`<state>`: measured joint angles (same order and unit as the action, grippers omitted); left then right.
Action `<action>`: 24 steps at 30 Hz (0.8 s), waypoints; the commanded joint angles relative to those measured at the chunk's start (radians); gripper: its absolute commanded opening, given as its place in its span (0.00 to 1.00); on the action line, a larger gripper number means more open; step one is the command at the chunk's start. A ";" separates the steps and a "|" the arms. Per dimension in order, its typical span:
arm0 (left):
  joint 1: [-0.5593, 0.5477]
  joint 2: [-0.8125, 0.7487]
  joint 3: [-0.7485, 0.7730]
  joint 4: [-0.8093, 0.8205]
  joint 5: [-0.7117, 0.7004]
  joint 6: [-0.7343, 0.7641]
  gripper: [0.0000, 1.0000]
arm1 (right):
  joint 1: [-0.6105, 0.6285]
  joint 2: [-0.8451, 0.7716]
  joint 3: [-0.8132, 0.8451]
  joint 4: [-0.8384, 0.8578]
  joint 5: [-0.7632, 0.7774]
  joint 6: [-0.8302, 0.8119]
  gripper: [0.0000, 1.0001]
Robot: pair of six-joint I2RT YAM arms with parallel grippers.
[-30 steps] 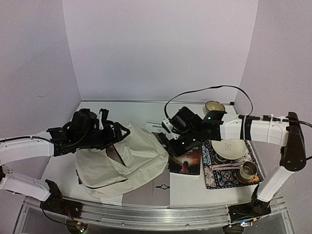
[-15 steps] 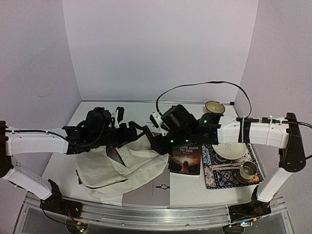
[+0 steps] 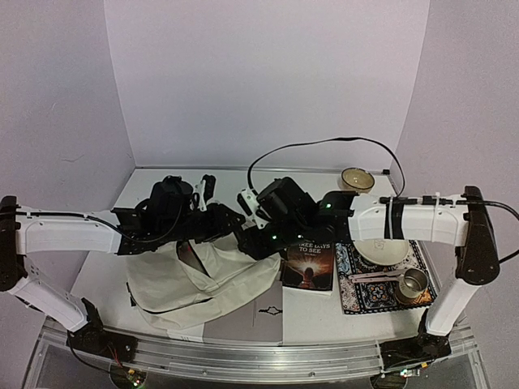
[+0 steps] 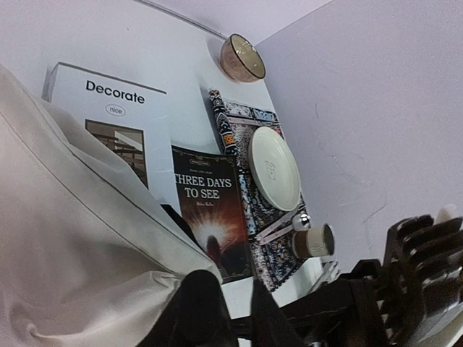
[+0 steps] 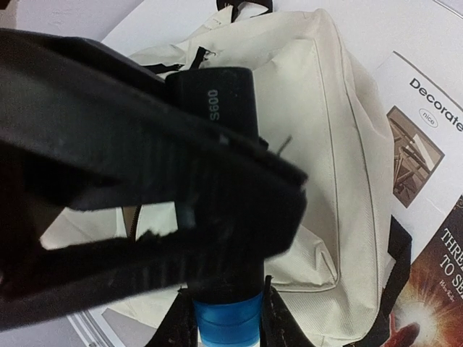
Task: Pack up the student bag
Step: Pass from the right arm to the left, then open the lower front pocket of the student bag.
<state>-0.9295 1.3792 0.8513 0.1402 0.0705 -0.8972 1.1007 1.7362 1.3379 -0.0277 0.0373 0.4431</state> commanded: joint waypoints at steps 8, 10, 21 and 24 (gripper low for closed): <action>0.031 -0.097 -0.037 -0.006 -0.118 0.037 0.11 | 0.004 0.067 0.089 0.051 -0.029 -0.020 0.27; 0.067 -0.122 -0.052 -0.031 -0.113 0.038 0.10 | 0.004 0.088 0.105 0.049 -0.029 -0.026 0.33; 0.297 -0.279 -0.122 -0.272 -0.091 0.088 0.10 | 0.005 0.248 0.239 0.028 -0.078 -0.064 0.64; 0.340 -0.310 -0.147 -0.309 -0.079 0.090 0.10 | 0.005 0.305 0.291 0.028 -0.083 -0.076 0.69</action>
<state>-0.6361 1.1231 0.7283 -0.0860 -0.0181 -0.8363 1.1004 1.9819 1.5400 0.0151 -0.0328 0.3948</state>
